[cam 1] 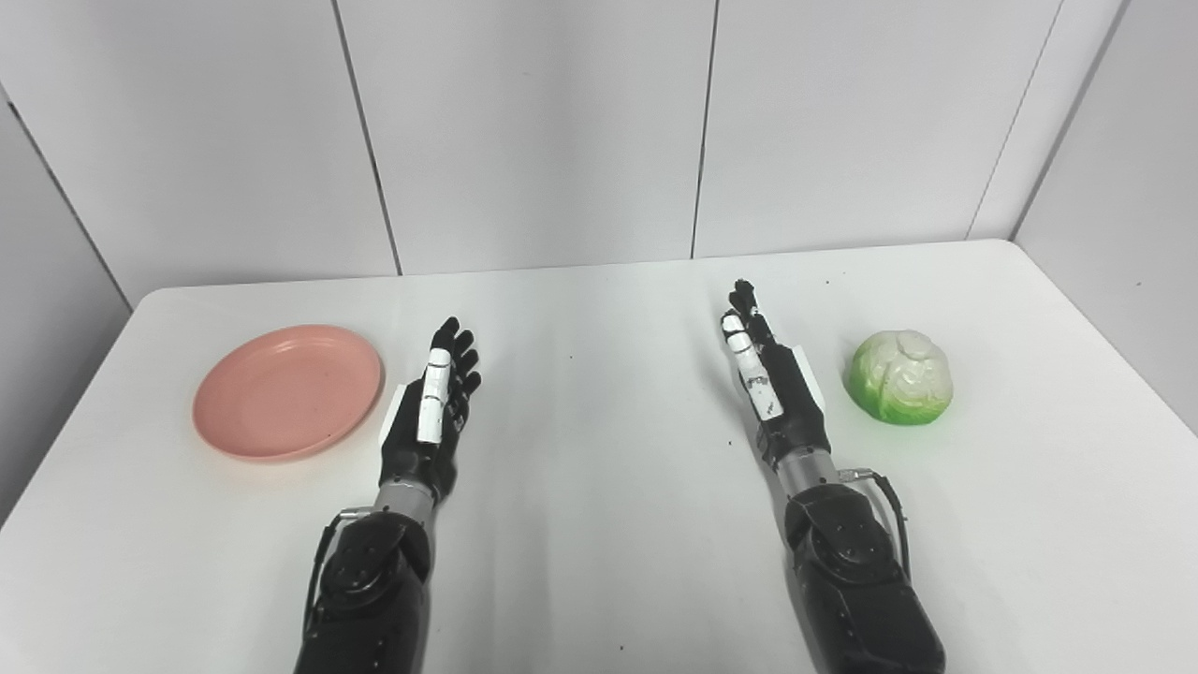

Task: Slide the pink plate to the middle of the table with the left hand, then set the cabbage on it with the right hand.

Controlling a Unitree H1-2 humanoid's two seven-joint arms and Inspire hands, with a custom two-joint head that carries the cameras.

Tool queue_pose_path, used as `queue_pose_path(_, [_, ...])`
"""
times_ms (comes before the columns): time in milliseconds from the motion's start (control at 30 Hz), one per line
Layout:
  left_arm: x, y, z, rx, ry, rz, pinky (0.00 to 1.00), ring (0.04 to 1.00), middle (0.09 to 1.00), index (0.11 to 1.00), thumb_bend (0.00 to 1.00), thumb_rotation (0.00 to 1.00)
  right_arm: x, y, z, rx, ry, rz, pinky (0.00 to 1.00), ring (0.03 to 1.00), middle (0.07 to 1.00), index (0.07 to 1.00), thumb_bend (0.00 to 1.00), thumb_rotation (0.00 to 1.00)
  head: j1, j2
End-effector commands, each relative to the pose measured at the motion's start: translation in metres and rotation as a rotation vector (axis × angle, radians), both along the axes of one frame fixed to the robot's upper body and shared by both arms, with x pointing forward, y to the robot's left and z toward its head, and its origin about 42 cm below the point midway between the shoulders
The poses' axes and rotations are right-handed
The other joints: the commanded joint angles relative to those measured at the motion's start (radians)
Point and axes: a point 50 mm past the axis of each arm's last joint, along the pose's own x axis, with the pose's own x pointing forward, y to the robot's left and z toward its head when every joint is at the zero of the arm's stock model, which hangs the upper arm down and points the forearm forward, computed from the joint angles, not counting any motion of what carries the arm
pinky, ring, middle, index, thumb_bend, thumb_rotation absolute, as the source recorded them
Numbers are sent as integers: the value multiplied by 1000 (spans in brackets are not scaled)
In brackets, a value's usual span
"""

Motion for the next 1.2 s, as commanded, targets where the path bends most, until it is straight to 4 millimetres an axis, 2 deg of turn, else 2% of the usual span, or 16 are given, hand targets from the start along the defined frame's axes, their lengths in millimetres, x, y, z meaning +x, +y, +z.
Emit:
queue_pose_path(0, [9,-2,19,-9,-47,-13,1000,1000,1000,1000,728,1000,3,-1,9,-3,-44,4,1000,1000,1000,1000,653,858,1,0])
queue_pose_path(133, [9,-1,13,-23,-55,-9,1000,1000,1000,1000,774,1000,3,-1,9,-14,-41,4,1000,1000,1000,1000,657,877,-2,-1])
queue_pose_path(567, [10,-1,4,-28,-75,-17,1000,1000,1000,1000,741,1000,4,2,10,-1,-34,8,1000,1000,1000,1000,670,884,-8,2])
queue_pose_path(633, [10,-2,3,-29,-85,-13,1000,1000,1000,1000,752,1000,4,2,10,5,-32,5,1000,1000,1000,1000,655,859,-8,2])
queue_pose_path(867, [9,-6,-2,-15,-124,13,1000,1000,1000,1000,712,1000,3,2,10,-8,-33,0,1000,1000,1000,1000,642,870,-10,1])
queue_pose_path(967, [5,-8,-5,-43,-136,38,1000,1000,1000,1000,697,1000,0,2,11,31,-21,3,1000,1000,1000,1000,616,862,-6,2])
queue_pose_path(1033, [1,-11,-7,-57,-137,60,1000,1000,1000,1000,697,1000,-7,2,11,75,-6,7,1000,1000,1000,1000,628,811,-5,1])
queue_pose_path(1167, [-11,-14,-14,-96,-164,62,1000,1000,1000,1000,687,1000,-22,2,13,68,-10,6,1000,1000,1000,1000,611,829,-4,4])
